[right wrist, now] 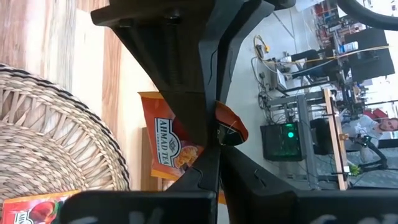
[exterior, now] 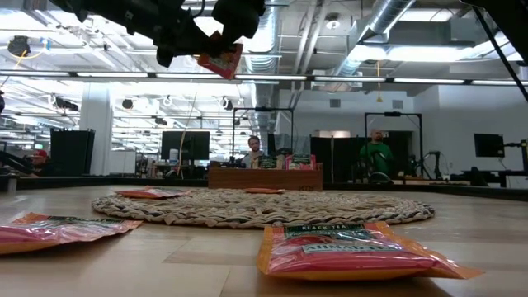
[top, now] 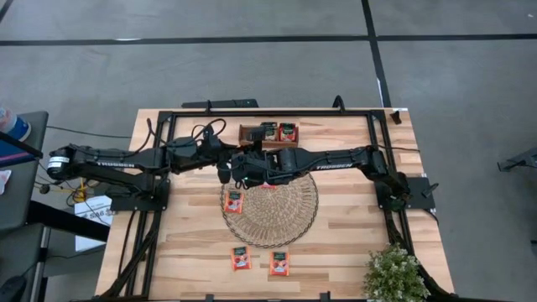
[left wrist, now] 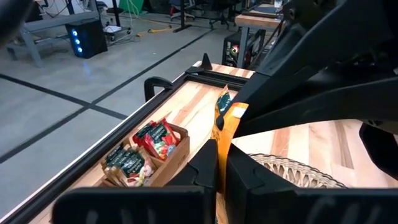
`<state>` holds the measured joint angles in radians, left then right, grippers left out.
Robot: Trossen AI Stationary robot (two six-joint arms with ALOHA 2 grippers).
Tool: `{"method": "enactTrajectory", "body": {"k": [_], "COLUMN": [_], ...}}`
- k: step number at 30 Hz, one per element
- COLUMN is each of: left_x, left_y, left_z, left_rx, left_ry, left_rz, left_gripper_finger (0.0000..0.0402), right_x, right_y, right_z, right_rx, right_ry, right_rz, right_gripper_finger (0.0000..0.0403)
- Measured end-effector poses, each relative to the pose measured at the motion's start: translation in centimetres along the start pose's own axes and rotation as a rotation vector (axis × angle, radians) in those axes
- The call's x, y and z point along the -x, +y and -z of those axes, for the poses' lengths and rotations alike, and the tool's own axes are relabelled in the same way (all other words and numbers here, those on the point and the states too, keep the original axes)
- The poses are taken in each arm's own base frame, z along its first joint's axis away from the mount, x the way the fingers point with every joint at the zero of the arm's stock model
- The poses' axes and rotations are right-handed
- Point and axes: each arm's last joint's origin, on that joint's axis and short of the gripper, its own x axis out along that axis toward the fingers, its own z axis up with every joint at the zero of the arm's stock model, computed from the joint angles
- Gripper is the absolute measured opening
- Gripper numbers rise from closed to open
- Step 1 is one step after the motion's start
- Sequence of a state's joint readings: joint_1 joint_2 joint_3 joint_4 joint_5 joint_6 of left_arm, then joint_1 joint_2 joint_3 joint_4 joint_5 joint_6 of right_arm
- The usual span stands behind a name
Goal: Pick & Place Tea
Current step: Put the orange tea bag into the left section of the wooden organizer
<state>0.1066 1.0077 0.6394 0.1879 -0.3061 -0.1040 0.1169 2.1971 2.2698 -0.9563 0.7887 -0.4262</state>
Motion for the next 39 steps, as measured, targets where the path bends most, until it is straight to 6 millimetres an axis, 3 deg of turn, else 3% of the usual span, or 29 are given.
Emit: {"method": "enactTrajectory", "body": {"k": [5,14,18,20,25,31,35,39], "left_x": [0.0,0.0,-0.7,-1.2,-3.6,-6.2,-6.8,-7.0], "left_y": [0.0,0.1,0.7,1.2,2.6,5.1,7.5,10.4], "left_z": [0.1,0.4,0.7,1.1,1.7,2.7,3.3,3.8], "left_rx": [0.019,0.036,0.060,0.074,0.104,0.136,0.140,0.168], "left_ry": [0.015,0.034,0.049,0.071,0.057,0.039,0.065,0.083], "left_rz": [0.000,-0.024,-0.073,-0.102,-0.065,0.000,0.031,0.026], "left_gripper_finger": [0.0000,0.0000,0.0000,0.0000,0.0000,0.0000,0.0000,0.0000], "right_x": [0.0,1.0,1.7,2.4,2.8,3.0,3.2,4.4], "right_y": [0.1,-1.3,-2.4,-3.0,-3.5,-2.2,-0.6,-0.9], "right_z": [0.1,0.9,2.4,3.9,6.7,7.1,8.2,10.2], "right_rx": [0.012,0.015,0.000,-0.052,-0.276,-0.292,-0.284,-0.378], "right_ry": [0.008,0.041,0.150,0.215,0.407,0.380,0.362,0.319], "right_rz": [-0.009,0.021,0.079,0.018,-0.190,-0.057,-0.058,-0.048], "right_gripper_finger": [0.0023,0.0121,0.0154,0.0163,0.0166,0.0151,0.0140,0.0133]}}
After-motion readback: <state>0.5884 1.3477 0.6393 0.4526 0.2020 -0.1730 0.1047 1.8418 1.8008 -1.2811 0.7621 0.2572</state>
